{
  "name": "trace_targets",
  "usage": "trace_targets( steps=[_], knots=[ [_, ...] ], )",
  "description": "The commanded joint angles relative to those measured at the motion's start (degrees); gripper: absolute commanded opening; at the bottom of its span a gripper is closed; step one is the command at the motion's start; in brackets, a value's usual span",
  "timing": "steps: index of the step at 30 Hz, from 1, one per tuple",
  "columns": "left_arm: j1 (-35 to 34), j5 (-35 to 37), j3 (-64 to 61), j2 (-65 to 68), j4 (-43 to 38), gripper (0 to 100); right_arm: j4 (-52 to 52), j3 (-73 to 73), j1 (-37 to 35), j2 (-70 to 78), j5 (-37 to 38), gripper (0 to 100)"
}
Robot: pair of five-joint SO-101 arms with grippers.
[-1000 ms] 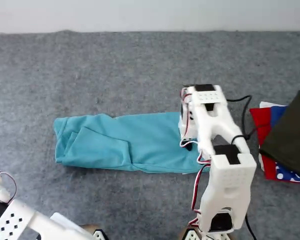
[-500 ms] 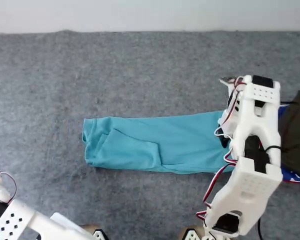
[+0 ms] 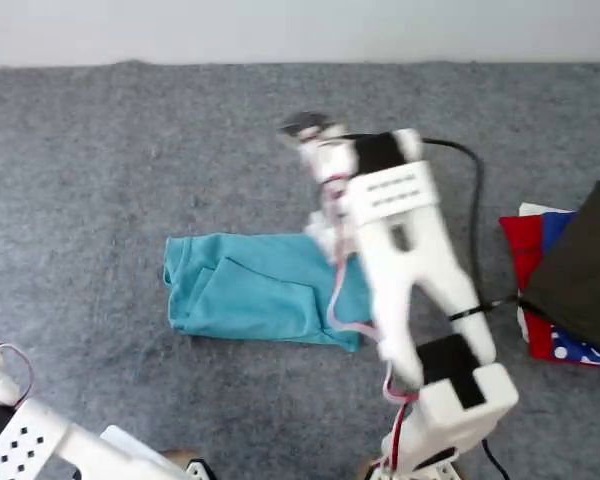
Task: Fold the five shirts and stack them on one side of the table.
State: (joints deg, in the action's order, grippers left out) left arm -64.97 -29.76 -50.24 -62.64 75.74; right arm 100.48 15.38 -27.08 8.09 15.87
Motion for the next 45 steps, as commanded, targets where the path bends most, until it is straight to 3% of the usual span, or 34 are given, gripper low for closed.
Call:
trace_targets(
  steps=[1, 15, 19, 21, 25, 27, 33, 39, 41, 45],
  knots=[
    [-0.1, 0.4, 3.5, -0.6, -0.6, 2, 1.6, 2.6, -9.2, -2.2, -3.5, 0.9],
    [0.3, 0.6, 4.4, -0.6, 1.6, 2, -20.2, 2.9, -20.0, 9.1, -4.0, 0.9],
    [0.2, 4.0, 4.4, -0.6, 1.8, 2, -23.4, 2.9, -22.0, 9.5, -3.7, 1.0],
    [0.3, 4.8, 4.4, -0.6, 1.8, 2, -24.6, 2.9, -23.0, 9.5, -3.7, 5.7],
    [0.3, 5.0, 4.4, -0.6, 1.8, 2, -27.5, 2.9, -23.5, 9.4, -4.0, 25.9],
    [0.2, 5.0, 4.4, -0.6, 1.8, 2, -27.4, 3.9, -23.5, 9.2, -4.0, 28.8],
    [0.0, 5.0, 4.4, -0.6, 1.8, 2, -16.3, 12.0, -21.6, 9.4, -3.7, 25.5],
    [0.2, 5.0, 4.4, -0.6, 1.8, 2, -5.7, 14.2, -16.0, 9.7, -0.4, 0.0],
    [0.2, 5.0, 4.4, -0.6, 1.8, 2, -3.4, 13.6, -13.3, 11.2, 3.3, 3.6],
    [0.3, 5.0, 4.4, -0.6, 1.8, 2, -1.2, 13.3, -8.5, 17.7, 7.4, 0.9]
  ],
)
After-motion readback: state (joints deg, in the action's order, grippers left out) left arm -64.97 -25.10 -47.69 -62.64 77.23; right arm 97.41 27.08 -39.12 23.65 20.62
